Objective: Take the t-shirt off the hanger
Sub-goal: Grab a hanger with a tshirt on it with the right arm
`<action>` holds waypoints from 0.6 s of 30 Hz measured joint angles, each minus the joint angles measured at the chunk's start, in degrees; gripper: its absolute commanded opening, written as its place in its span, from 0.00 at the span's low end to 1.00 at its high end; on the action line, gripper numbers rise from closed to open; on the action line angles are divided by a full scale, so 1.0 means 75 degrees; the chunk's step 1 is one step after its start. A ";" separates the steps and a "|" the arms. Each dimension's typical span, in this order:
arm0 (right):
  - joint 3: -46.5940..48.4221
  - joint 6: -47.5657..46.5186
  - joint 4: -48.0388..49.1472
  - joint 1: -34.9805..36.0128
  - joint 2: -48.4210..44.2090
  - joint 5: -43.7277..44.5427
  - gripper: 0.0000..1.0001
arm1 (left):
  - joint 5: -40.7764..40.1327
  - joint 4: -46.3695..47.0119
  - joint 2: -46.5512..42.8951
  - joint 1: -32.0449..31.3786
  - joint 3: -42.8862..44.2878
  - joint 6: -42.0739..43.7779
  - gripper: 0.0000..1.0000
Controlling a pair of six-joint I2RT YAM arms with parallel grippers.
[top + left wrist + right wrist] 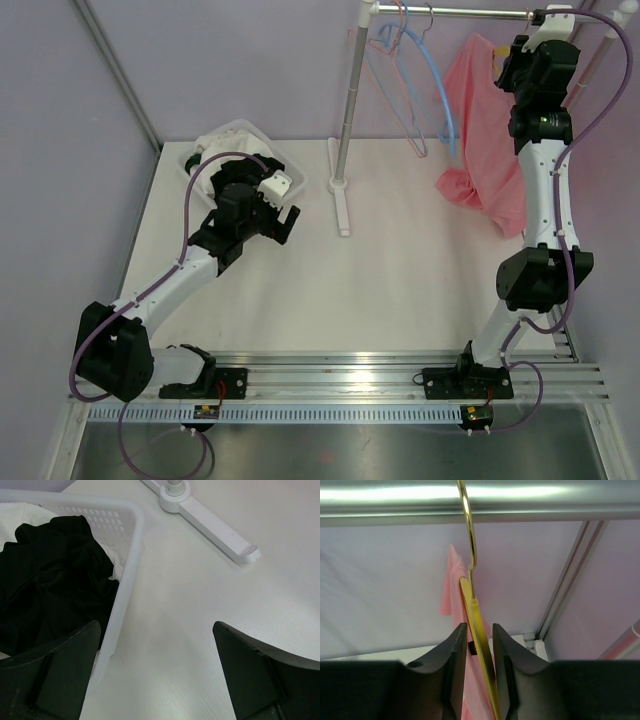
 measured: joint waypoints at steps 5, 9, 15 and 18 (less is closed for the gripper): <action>0.0017 0.0000 0.0026 0.0000 0.0015 -0.0006 0.32 | 0.0000 -0.0003 0.0000 -0.0009 0.0003 0.0020 0.99; 0.0035 -0.0003 0.0023 0.0000 0.0047 -0.0006 0.31 | 0.0000 -0.0003 0.0012 -0.0012 0.0003 0.0023 0.99; 0.0189 -0.0035 0.0017 -0.0003 0.0192 -0.0032 0.13 | -0.0009 -0.0012 0.0061 -0.0012 0.0003 0.0026 0.99; 0.0189 -0.0064 0.0012 -0.0003 0.0201 -0.0023 0.00 | -0.0023 -0.0009 0.0061 -0.0012 0.0003 0.0026 0.99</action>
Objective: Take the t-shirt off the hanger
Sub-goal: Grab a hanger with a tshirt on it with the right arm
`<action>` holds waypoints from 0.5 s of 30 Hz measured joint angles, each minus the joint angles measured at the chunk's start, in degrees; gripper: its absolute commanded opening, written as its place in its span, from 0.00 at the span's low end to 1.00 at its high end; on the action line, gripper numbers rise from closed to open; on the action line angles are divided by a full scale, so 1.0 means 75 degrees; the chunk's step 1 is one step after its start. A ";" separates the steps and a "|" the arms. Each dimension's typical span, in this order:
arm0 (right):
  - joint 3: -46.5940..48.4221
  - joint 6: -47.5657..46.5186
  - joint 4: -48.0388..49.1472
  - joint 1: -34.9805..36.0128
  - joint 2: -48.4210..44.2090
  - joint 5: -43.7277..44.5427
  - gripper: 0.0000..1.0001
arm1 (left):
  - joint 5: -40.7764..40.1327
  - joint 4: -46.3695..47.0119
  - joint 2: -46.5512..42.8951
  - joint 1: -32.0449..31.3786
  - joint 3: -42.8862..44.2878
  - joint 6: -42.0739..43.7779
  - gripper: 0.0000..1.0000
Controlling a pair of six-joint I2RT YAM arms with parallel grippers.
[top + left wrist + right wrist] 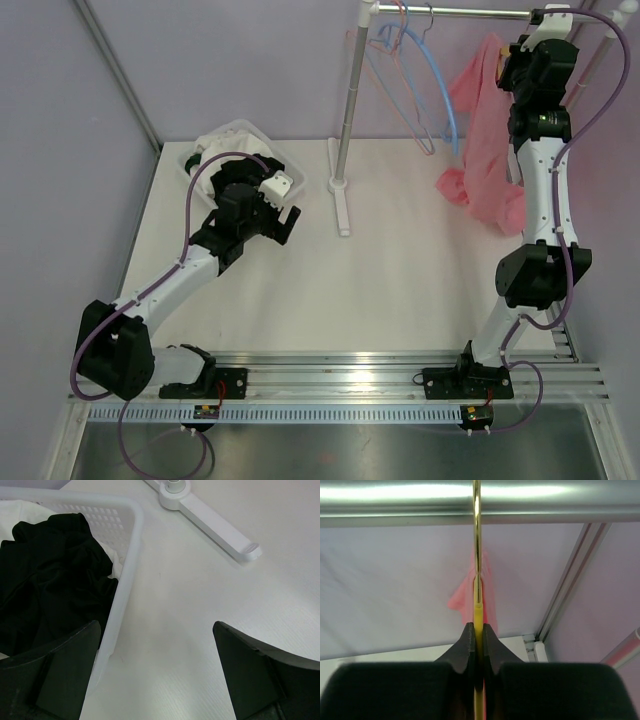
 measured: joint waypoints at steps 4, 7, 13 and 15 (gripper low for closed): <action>0.0000 0.0029 0.0000 -0.0009 0.0000 0.0000 0.00 | -0.0006 0.0000 0.0000 0.0000 0.0000 0.0000 0.99; 0.0041 0.0044 -0.0038 -0.0012 0.0003 -0.0006 0.00 | -0.0012 0.0000 0.0000 -0.0003 0.0000 0.0003 0.99; 0.0405 0.0166 -0.0178 -0.0012 0.0143 -0.0143 0.00 | -0.0032 0.0003 0.0041 -0.0012 0.0000 0.0015 0.99; 0.0446 0.0224 -0.0166 -0.0012 0.0152 -0.0181 0.00 | -0.0032 0.0003 0.0082 -0.0012 0.0006 0.0023 0.99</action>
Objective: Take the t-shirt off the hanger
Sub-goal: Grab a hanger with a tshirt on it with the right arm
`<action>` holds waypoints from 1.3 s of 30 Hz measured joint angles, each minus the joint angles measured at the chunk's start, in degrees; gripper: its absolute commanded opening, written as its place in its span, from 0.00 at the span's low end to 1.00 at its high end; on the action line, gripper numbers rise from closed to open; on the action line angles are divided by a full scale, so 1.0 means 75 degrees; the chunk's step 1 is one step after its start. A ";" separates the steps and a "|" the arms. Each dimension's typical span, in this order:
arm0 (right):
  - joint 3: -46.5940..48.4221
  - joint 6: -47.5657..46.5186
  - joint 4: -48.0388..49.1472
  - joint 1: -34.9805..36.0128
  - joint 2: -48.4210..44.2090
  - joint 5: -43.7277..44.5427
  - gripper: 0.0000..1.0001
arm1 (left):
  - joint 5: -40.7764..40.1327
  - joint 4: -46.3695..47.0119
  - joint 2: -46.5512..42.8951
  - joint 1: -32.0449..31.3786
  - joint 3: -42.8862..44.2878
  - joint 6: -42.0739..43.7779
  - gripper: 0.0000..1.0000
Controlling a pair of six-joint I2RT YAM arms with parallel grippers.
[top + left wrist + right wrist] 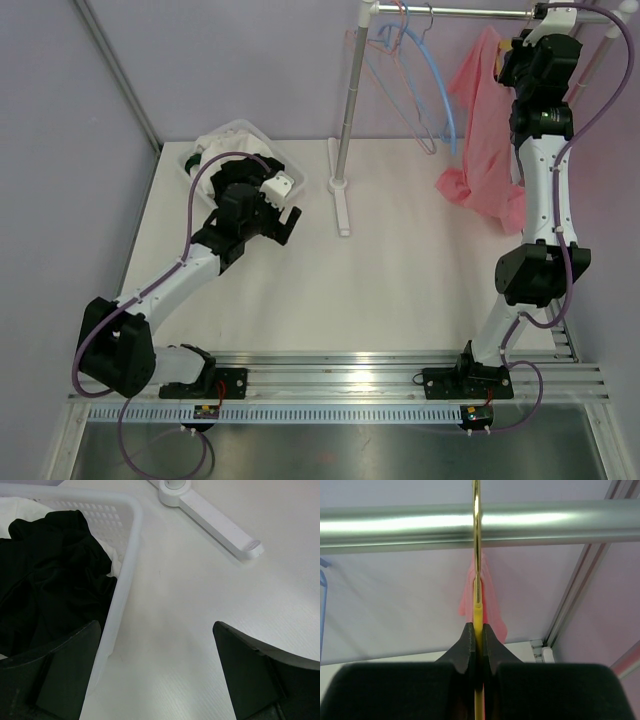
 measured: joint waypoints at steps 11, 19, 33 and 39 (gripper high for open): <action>0.0023 0.0420 0.0117 0.0000 -0.0047 -0.0280 0.00 | 0.0000 -0.0122 0.0070 0.0000 0.0122 0.0003 0.99; -0.0108 0.0688 0.0219 0.0000 -0.0460 -0.0627 0.00 | 0.0000 -0.0137 0.0064 -0.0020 0.0122 0.0006 0.99; -0.0329 0.1241 0.0073 0.0000 -0.0737 -0.1061 0.00 | -0.0003 -0.0137 0.0061 -0.0079 0.0122 0.0105 0.99; -0.1804 0.1256 0.0105 0.0000 -0.1763 -0.0854 0.00 | 0.0003 -0.0134 0.0061 -0.0125 0.0122 0.0178 0.99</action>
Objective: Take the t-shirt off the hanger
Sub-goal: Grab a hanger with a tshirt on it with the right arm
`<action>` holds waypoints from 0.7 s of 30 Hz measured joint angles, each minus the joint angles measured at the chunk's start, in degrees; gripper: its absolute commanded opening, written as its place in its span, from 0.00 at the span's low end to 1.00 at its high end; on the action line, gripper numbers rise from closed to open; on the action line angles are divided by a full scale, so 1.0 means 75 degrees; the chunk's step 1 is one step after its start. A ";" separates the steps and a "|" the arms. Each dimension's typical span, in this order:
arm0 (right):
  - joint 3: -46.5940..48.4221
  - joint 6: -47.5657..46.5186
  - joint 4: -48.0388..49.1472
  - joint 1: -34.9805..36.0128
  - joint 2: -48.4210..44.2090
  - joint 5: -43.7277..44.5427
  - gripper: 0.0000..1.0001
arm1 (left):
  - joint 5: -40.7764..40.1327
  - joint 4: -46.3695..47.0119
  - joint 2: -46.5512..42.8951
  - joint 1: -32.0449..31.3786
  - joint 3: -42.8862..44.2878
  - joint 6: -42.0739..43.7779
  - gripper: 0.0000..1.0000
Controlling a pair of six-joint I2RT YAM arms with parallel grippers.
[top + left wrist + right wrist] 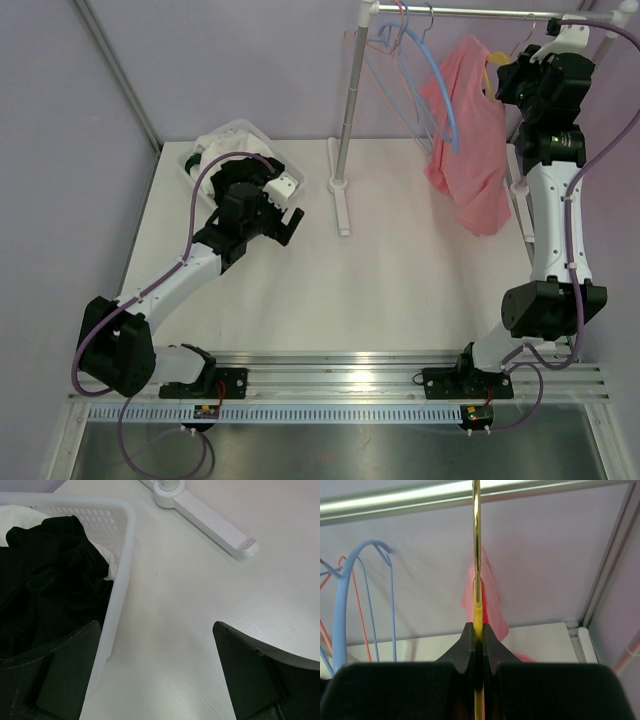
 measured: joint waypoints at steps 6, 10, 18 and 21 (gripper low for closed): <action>-0.0536 -0.0192 -0.0627 0.0000 -0.1003 0.0332 0.00 | 0.0003 0.0000 -0.0003 -0.0009 0.0000 0.0029 0.99; -0.0516 -0.0192 -0.1317 0.0000 -0.1620 0.0446 0.00 | -0.0125 0.0117 -0.0149 -0.0015 -0.0067 0.0061 0.99; -0.0484 -0.0099 -0.2859 0.0000 -0.2500 0.0606 0.00 | -0.0309 0.0210 -0.1087 -0.0015 -0.0210 0.0044 0.99; -0.0533 -0.0111 -0.3544 0.0000 -0.2879 0.0662 0.00 | -0.0297 0.0210 -0.1530 -0.0015 -0.0347 0.0020 0.99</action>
